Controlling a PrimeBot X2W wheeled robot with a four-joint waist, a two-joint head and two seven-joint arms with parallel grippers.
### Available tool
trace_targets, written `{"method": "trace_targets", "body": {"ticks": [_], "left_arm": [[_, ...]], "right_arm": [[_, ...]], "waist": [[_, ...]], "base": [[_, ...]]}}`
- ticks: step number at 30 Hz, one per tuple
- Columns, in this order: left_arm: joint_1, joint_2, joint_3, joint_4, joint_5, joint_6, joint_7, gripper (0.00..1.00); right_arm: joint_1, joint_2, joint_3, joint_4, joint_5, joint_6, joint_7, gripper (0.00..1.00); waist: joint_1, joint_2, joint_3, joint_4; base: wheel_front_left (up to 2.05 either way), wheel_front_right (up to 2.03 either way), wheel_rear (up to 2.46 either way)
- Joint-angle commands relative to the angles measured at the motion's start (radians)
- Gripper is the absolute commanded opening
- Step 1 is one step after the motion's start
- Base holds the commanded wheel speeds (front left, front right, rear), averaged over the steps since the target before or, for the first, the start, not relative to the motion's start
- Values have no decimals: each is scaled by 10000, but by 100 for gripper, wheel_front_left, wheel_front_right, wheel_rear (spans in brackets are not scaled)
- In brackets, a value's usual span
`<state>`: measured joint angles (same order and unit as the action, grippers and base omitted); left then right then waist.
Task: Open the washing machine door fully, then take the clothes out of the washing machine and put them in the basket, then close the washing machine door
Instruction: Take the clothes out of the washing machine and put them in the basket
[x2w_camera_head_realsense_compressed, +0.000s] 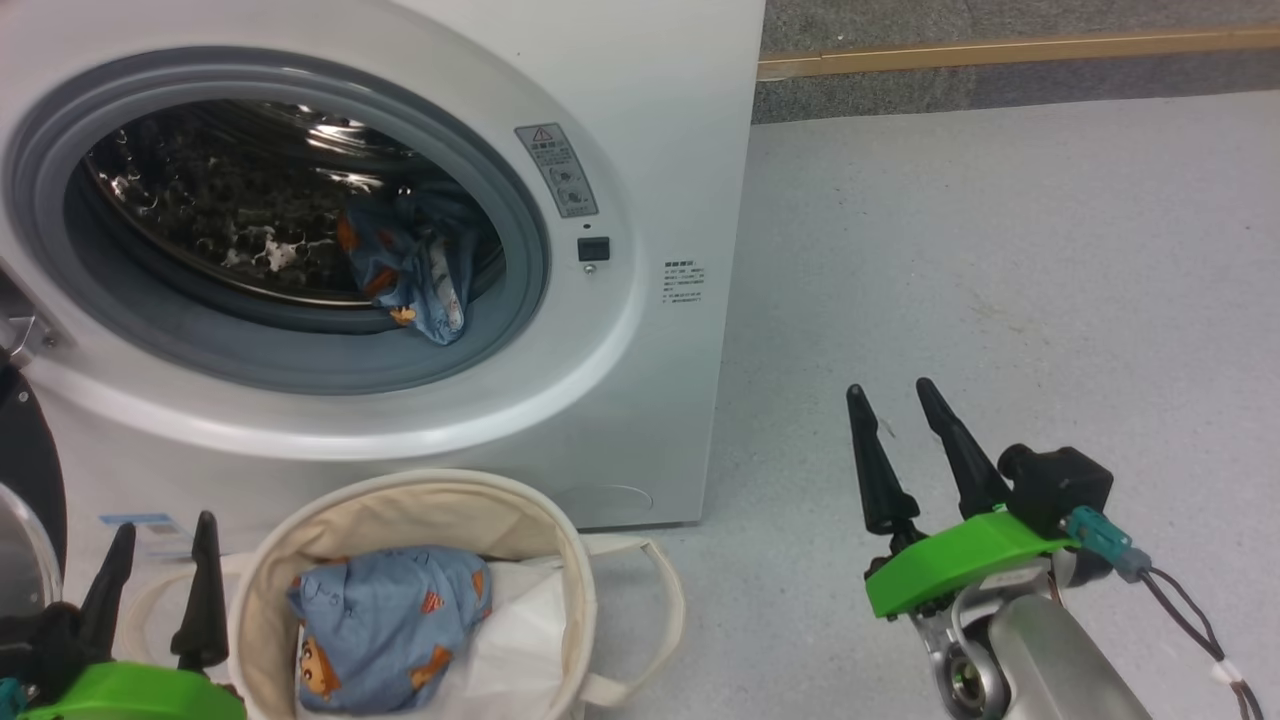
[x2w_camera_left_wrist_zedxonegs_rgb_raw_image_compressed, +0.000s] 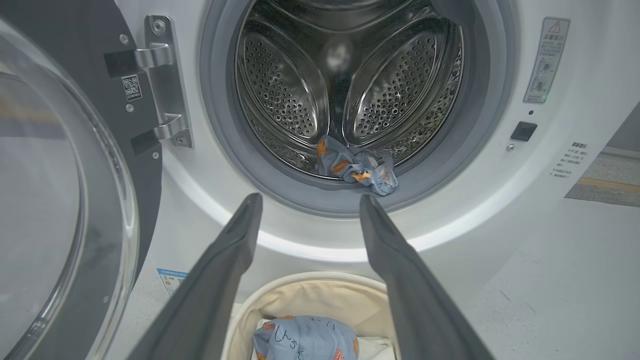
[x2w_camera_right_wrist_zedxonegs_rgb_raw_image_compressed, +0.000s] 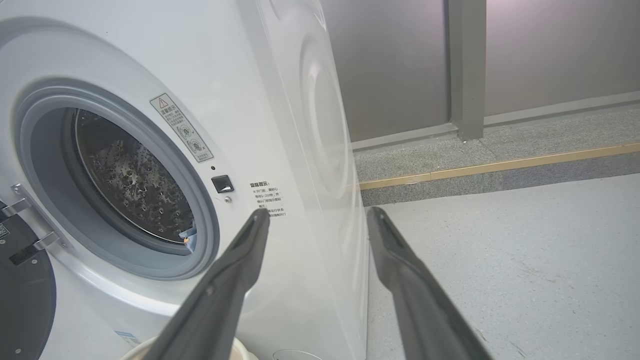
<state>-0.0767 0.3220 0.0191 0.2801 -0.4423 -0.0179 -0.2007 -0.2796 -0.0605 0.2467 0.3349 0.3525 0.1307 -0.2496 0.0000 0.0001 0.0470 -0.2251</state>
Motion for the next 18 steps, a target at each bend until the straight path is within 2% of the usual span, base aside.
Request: {"method": "trace_targets", "body": {"ticks": [1,18], "left_arm": [[-256,407,390,-345,-18,36,30,100],[-445,543,238,-324,-10,155,78,100]], "right_arm": [[-118,103,164,-338,-62,0,-122,100],[-130,103,176,-389,-34,0,-122,100]], "waist": [[0,-1,3,20],[0,-1,125,-1]], "base": [[0,0,0],[0,0,0]]}}
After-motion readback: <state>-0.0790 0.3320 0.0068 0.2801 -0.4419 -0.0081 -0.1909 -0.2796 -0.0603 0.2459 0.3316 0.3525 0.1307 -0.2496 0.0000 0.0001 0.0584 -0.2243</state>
